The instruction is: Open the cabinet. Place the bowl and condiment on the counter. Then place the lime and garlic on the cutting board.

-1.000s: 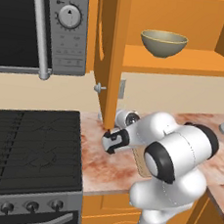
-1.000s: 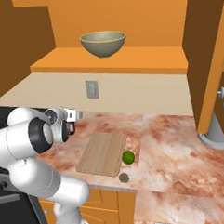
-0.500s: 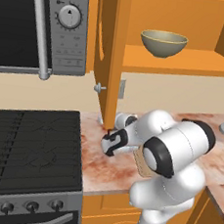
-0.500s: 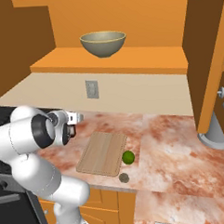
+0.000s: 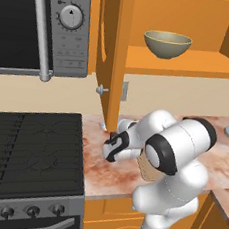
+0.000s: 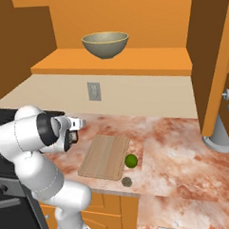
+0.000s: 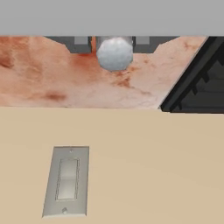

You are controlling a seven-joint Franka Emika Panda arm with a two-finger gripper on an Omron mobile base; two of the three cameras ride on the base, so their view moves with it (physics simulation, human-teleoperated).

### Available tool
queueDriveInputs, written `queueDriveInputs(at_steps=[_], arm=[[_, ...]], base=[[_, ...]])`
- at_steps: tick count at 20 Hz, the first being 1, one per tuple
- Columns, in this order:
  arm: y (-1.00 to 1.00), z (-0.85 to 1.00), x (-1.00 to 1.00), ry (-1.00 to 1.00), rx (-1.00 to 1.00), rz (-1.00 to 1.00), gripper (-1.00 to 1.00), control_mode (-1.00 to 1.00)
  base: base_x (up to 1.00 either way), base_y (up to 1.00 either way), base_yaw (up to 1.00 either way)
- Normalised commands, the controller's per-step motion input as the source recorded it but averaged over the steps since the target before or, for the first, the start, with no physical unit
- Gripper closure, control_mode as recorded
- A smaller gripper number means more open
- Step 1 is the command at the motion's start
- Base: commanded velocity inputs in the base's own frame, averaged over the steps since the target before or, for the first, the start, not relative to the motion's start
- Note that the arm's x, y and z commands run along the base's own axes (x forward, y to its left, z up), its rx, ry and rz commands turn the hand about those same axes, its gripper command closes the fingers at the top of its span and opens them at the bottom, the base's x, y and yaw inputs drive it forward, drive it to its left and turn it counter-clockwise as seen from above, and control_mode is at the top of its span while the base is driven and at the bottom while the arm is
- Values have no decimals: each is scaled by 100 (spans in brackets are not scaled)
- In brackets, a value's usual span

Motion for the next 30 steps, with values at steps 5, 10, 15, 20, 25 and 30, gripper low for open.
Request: queueDriveInputs(at_steps=[5,10,15,20,25,30], arm=[[0,-21,0,0,0,0,100,-100],[0,-18,0,0,0,0,100,-100],[0,-17,0,0,0,0,100,-100],[0,-16,0,0,0,0,100,-100],[0,-5,-4,3,0,0,-100,-100],[0,0,-25,0,0,0,-100,-100]], base=[[0,0,0],[0,0,0],[0,0,0],[0,0,0],[0,0,0],[0,0,0]])
